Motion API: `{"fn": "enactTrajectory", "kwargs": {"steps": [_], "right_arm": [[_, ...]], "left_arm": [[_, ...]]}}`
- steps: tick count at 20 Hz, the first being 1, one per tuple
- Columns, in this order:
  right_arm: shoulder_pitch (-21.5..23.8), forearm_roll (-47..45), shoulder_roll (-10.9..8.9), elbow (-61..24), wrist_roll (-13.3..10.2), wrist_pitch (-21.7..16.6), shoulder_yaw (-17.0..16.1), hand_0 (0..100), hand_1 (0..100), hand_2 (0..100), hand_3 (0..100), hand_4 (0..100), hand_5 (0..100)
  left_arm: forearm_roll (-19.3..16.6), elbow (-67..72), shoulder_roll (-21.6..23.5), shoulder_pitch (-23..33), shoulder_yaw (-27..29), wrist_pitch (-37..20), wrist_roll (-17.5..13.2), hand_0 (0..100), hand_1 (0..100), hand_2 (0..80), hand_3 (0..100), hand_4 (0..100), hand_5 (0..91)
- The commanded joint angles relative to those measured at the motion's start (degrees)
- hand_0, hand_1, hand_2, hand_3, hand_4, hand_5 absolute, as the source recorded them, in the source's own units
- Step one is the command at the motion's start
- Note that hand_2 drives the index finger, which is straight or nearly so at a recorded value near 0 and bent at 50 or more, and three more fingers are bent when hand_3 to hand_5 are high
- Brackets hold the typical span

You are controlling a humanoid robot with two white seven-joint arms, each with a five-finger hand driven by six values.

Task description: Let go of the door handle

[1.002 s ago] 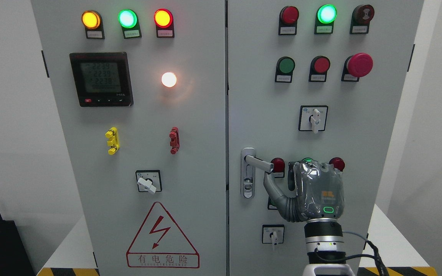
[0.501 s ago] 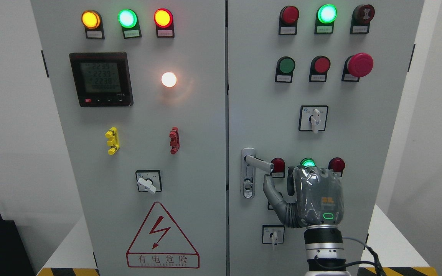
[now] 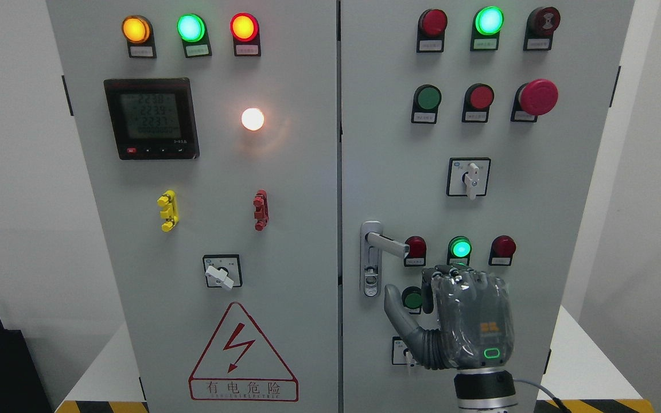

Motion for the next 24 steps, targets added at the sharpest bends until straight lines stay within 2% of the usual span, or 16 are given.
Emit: {"fn": "enactTrajectory", "kwargs": {"steps": [1,2,3,4,5,7,8,9,10,11,12,13,15,24], "right_arm": [[2.36,-1.86,-0.83,-6.31,-0.47,-3.39,-1.0,41,15,62,93,78,71],[2.44,-2.65,-1.44,-6.39,-0.47,-3.66,-1.09,41,16,60,92,76,68],[2.79,-3.53,-2.14,-6.92,-0.47,-3.75,-1.18,41,16,55,85,69,58],[3.23,-4.41,-3.2,-7.53,-0.47,-3.75,-1.18,41,16,47,72,58,46],[3.5,-5.72,-4.08,-7.8,-0.47,-3.84,-1.36,41,16,45,69,55,42],[3.41,-9.67,-7.67,-7.8,-0.38,-4.71,-1.53,42,14,29,42,32,19],[3.41,-12.56,-9.78,-7.71,-0.38,-6.02,-2.32,42,14,27,40,29,17],[3.5,-16.07,-11.97,-7.54,-0.29,-7.69,-3.11,43,12,17,27,15,4],[3.5,-19.15,-14.17,-7.36,-0.29,-9.36,-3.64,43,12,16,26,15,4],[3.5,-21.53,-16.28,-7.19,-0.29,-10.33,-3.99,43,11,9,18,8,0],[3.67,-23.38,-17.96,-7.19,-0.38,-10.6,-4.34,43,10,4,11,2,0],[3.68,-24.79,-19.1,-7.1,-0.21,-10.69,-4.96,43,10,4,9,1,0],[4.2,-26.38,-19.82,-6.92,-0.12,-10.78,-5.49,42,10,1,7,0,0],[4.9,-27.53,-19.12,-6.83,0.06,-11.84,-5.4,42,10,0,4,0,0]], "left_arm": [[0.0,0.97,0.0,0.0,0.62,0.09,-0.03,12,39,0.0,0,0,0.0],[0.0,0.97,0.0,0.0,0.62,0.09,-0.03,12,39,0.0,0,0,0.0],[0.0,0.97,0.0,0.0,0.62,0.09,-0.03,12,39,0.0,0,0,0.0],[0.0,0.97,0.0,0.0,0.62,0.09,-0.03,12,39,0.0,0,0,0.0],[0.0,0.97,0.0,0.0,0.62,0.0,-0.03,12,39,0.0,0,0,0.0],[0.0,0.97,0.0,0.0,0.62,0.09,-0.03,12,39,0.0,0,0,0.0],[0.0,0.97,0.0,0.0,0.62,0.09,-0.03,12,39,0.0,0,0,0.0],[0.0,0.97,0.0,0.0,0.62,0.09,-0.03,12,39,0.0,0,0,0.0],[0.0,0.97,0.0,0.0,0.62,0.09,-0.03,12,39,0.0,0,0,0.0],[0.0,0.97,0.0,0.0,0.62,0.09,-0.03,12,39,0.0,0,0,0.0],[0.0,0.97,0.0,0.0,0.62,0.09,-0.03,12,39,0.0,0,0,0.0],[0.0,0.97,0.0,0.0,0.62,0.09,-0.03,12,39,0.0,0,0,0.0],[0.0,0.97,0.0,0.09,0.62,0.09,-0.03,12,39,0.0,0,0,0.0],[0.0,0.97,0.0,0.0,0.62,0.0,-0.03,12,39,0.0,0,0,0.0]]}}
